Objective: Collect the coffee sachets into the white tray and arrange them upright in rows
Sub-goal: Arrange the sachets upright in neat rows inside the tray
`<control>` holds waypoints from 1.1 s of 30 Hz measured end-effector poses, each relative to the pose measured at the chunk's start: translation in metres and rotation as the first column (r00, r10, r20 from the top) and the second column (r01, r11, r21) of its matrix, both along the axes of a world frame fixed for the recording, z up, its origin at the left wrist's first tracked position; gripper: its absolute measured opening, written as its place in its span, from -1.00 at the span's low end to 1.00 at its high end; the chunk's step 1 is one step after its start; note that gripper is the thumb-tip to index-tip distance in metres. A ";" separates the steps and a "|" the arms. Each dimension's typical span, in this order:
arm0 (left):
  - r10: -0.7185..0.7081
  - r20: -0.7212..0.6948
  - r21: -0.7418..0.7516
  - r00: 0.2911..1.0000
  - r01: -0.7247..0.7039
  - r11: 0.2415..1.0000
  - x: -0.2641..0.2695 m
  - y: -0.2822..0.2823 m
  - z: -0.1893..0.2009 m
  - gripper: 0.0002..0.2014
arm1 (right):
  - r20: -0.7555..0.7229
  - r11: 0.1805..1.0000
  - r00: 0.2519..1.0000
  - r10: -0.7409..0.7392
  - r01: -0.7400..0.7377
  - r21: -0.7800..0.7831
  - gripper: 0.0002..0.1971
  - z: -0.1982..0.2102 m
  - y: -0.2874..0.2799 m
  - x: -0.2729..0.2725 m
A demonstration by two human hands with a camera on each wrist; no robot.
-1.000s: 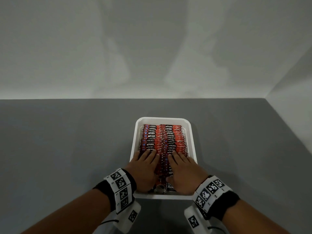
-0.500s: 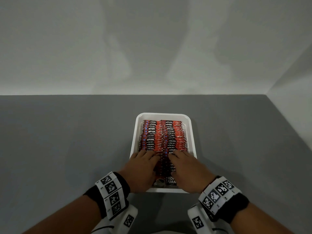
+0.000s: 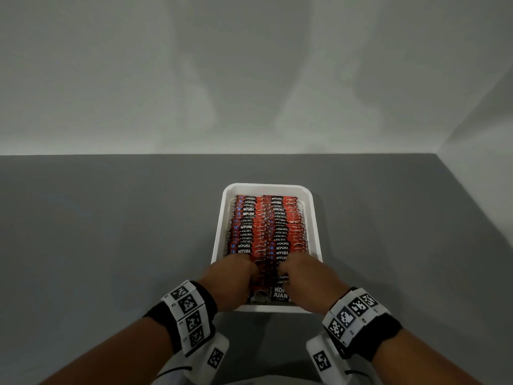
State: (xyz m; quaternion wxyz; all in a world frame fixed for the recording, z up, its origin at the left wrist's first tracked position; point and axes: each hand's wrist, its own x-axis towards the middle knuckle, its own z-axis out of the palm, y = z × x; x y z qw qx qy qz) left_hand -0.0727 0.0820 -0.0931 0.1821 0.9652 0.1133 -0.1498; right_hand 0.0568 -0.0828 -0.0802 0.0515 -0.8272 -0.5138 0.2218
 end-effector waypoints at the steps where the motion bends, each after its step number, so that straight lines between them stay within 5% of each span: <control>1: -0.004 -0.015 0.011 1.000 0.004 1.000 0.000 0.000 0.000 -0.77 | 0.001 1.000 1.000 0.002 -0.002 -0.027 -0.83 0.002 -0.001 -0.001; 27: -0.003 -0.049 0.026 0.999 0.004 1.000 0.003 -0.001 0.007 -0.78 | 0.085 0.995 0.993 0.084 -0.079 -0.060 -0.84 0.007 0.002 -0.003; 30: 0.059 -0.018 -0.045 0.998 -0.060 0.997 0.001 0.006 0.015 -0.84 | 0.002 0.999 1.000 0.008 -0.008 0.031 -0.85 0.009 0.000 0.002; 33: 0.274 0.149 -0.126 0.950 -0.257 0.958 -0.002 0.018 0.025 -0.88 | -0.042 0.952 0.982 -0.183 0.188 0.241 -0.92 0.013 -0.005 0.014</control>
